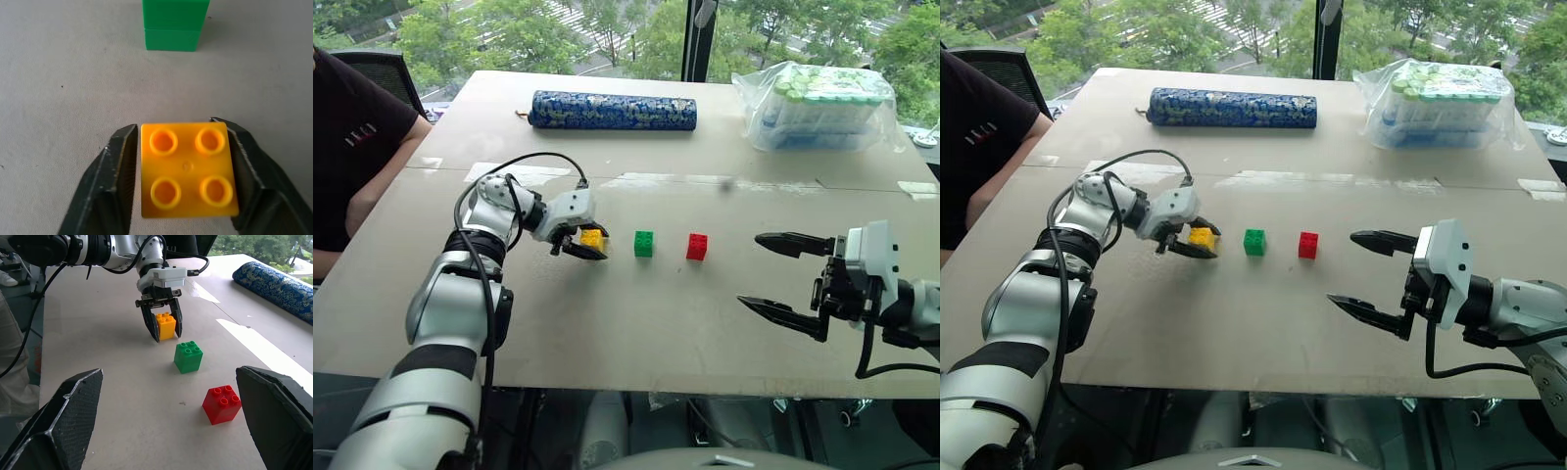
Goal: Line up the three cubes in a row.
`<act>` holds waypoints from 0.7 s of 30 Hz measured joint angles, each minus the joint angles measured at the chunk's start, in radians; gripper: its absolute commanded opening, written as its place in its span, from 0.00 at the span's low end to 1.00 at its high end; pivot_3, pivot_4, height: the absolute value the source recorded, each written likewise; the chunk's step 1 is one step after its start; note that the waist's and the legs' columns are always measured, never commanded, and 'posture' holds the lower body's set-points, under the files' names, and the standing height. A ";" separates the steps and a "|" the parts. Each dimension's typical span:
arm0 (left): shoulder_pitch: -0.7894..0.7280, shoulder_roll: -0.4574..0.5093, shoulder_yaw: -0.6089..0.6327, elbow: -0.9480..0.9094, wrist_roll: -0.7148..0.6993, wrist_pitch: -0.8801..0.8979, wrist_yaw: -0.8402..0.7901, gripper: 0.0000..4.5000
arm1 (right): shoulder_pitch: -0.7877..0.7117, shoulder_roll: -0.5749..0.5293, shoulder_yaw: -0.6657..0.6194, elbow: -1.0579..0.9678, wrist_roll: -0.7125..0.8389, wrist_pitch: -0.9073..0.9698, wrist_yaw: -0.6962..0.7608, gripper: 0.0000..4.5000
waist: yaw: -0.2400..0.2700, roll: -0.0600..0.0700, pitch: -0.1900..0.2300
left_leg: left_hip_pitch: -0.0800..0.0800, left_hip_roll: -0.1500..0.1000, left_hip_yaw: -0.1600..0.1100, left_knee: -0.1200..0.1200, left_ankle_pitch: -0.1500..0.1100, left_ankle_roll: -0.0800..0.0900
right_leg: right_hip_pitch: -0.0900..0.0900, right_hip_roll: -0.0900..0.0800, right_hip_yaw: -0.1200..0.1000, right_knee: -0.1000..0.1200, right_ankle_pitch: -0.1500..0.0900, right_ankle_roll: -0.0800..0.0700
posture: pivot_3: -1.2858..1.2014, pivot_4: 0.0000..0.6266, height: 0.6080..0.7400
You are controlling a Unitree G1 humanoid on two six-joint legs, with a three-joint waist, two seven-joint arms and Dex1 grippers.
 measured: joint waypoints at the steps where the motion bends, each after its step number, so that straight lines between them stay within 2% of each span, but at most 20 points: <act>1: 0.000 0.000 0.003 0.000 0.000 0.001 0.001 0.95 | 0.000 0.000 0.000 0.000 0.000 0.000 0.000 1.00 | 0.000 0.000 0.000 | 0.000 0.000 0.000 0.000 0.000 0.000 | 0.000 0.000 0.000 0.000 0.000 0.000 | 0.52 0.24 1.00; 2: 0.000 0.001 0.015 0.000 -0.003 0.010 -0.001 1.00 | 0.002 0.000 0.000 0.000 0.000 -0.001 0.000 1.00 | 0.000 0.000 0.000 | 0.000 0.000 0.000 0.000 0.000 0.000 | 0.000 0.000 0.000 0.000 0.000 0.000 | 0.52 0.24 1.00; 6: 0.001 0.028 0.054 -0.026 -0.058 0.076 -0.029 1.00 | 0.023 0.001 -0.003 0.004 -0.006 -0.011 0.005 1.00 | -0.001 0.000 0.000 | 0.000 0.000 0.000 0.000 0.000 0.000 | 0.000 0.000 0.000 0.000 0.000 0.000 | 0.52 0.24 1.00; 9: 0.041 0.122 0.096 -0.158 -0.171 0.187 -0.041 1.00 | 0.075 0.007 -0.016 0.017 -0.017 -0.026 0.011 1.00 | -0.009 0.000 0.000 | 0.000 0.000 0.000 -0.001 0.000 0.000 | 0.000 0.000 0.001 0.000 0.000 0.000 | 0.52 0.24 1.00; 10: 0.099 0.166 0.130 -0.266 -0.234 0.261 -0.043 1.00 | 0.095 0.011 -0.026 0.025 -0.024 -0.034 0.011 1.00 | -0.009 0.001 0.000 | 0.001 0.001 0.001 -0.001 0.000 0.000 | 0.000 0.000 0.001 0.000 0.000 0.000 | 0.52 0.24 1.00; 11: 0.117 0.173 0.140 -0.288 -0.249 0.279 -0.043 1.00 | 0.101 0.015 -0.030 0.027 -0.026 -0.038 0.011 1.00 | -0.009 0.001 0.000 | 0.002 0.001 0.001 -0.001 0.000 0.000 | 0.000 0.000 0.002 0.000 0.000 0.000 | 0.52 0.24 1.00; 12: 0.259 0.214 0.214 -0.473 -0.319 0.385 -0.021 1.00 | 0.130 0.025 -0.042 0.031 -0.044 -0.055 0.010 1.00 | -0.015 0.003 -0.001 | 0.002 0.001 0.002 -0.001 0.000 0.000 | 0.000 -0.001 0.003 0.000 0.000 0.000 | 0.52 0.24 1.00; 15: 0.587 0.254 0.369 -0.799 -0.445 0.629 0.088 1.00 | 0.217 0.043 -0.073 0.072 -0.087 -0.080 0.008 1.00 | -0.026 0.002 -0.001 | 0.002 0.001 0.000 -0.002 0.000 0.000 | 0.000 -0.003 0.002 0.000 -0.002 0.001 | 0.52 0.24 1.00; 17: 0.813 0.235 0.487 -1.067 -0.536 0.801 0.222 1.00 | 0.265 0.051 -0.092 0.098 -0.128 -0.102 0.001 1.00 | -0.023 0.002 -0.001 | 0.002 0.002 -0.001 -0.001 0.000 0.000 | 0.001 -0.004 0.001 0.001 -0.002 0.001 | 0.52 0.24 1.00; 21: 1.141 0.164 0.683 -1.424 -0.638 0.947 0.394 1.00 | 0.316 0.069 -0.124 0.137 -0.166 -0.139 0.003 1.00 | -0.018 0.003 -0.001 | 0.010 0.001 0.001 -0.001 0.000 0.000 | 0.009 -0.005 0.001 0.000 -0.002 0.000 | 0.52 0.24 1.00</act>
